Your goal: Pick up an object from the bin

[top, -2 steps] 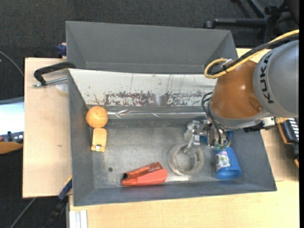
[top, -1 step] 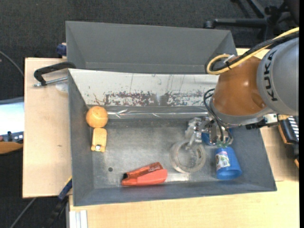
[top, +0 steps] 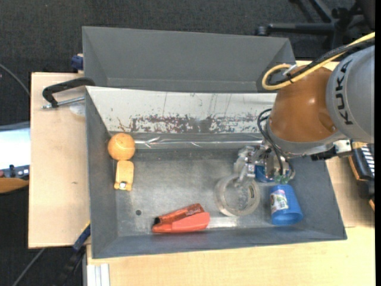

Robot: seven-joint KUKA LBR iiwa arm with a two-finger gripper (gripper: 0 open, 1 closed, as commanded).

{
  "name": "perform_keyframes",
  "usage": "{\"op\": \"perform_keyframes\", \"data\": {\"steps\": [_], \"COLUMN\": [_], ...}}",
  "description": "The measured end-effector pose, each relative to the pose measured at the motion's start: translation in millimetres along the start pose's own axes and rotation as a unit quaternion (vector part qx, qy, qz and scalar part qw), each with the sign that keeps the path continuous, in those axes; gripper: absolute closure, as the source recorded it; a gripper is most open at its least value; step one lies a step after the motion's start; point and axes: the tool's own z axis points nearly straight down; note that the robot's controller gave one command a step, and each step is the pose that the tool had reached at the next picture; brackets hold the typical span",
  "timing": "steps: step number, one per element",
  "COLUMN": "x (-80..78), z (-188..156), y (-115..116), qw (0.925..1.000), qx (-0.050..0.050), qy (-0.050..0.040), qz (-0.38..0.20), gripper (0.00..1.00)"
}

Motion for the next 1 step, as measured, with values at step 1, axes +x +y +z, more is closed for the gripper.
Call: {"op": "perform_keyframes", "data": {"steps": [1], "x": [-1.3], "z": [-24.9], "y": [0.5], "qw": [1.0000], "qx": [-0.001], "qy": [-0.0037], "qz": [0.000], "gripper": [1.00]}}
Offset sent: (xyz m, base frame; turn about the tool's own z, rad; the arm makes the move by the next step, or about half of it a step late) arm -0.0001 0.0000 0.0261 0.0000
